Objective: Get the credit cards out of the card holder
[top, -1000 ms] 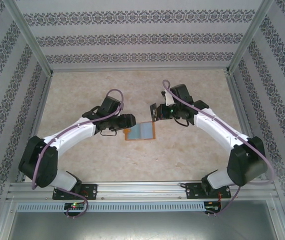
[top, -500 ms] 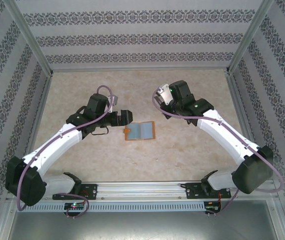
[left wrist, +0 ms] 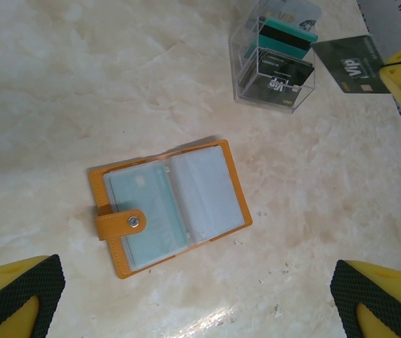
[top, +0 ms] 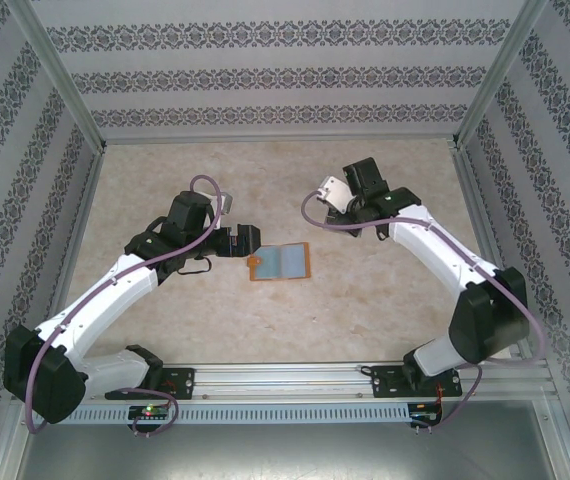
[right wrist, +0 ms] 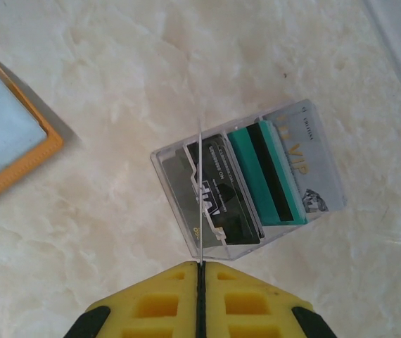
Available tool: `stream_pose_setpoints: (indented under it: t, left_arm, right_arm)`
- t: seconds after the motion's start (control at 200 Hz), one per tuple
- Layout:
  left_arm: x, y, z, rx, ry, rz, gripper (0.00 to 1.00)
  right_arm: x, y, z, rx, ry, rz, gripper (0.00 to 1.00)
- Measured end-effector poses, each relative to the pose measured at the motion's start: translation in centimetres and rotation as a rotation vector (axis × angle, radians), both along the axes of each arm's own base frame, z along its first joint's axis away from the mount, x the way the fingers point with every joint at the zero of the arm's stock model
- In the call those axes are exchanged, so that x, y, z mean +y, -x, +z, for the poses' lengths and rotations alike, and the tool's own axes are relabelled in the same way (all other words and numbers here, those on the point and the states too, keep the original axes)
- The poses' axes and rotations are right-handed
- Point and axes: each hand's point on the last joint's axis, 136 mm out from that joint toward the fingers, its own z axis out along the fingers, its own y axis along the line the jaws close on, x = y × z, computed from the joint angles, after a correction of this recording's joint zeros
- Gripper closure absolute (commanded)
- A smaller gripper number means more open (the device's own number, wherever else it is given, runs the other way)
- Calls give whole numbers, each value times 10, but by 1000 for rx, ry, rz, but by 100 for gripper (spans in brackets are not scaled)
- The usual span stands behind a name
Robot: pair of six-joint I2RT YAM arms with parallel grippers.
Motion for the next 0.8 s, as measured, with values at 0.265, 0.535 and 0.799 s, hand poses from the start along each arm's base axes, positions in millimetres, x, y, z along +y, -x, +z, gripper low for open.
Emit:
stream_pose_setpoints:
  t: [0.265,0.535,0.799]
  left_arm:
    - [5,-3,-3,-1,-20,16,0]
    - [11,-8,-7,6,-31,35,0]
    - [17,-12,-11,14,-38,51,0]
  right_arm:
    - [-7,-11,-43,75,127,69,100]
    - [-20,-23,-56,81,175,70,100]
    - [-20,-33,-56,75,189,85,100]
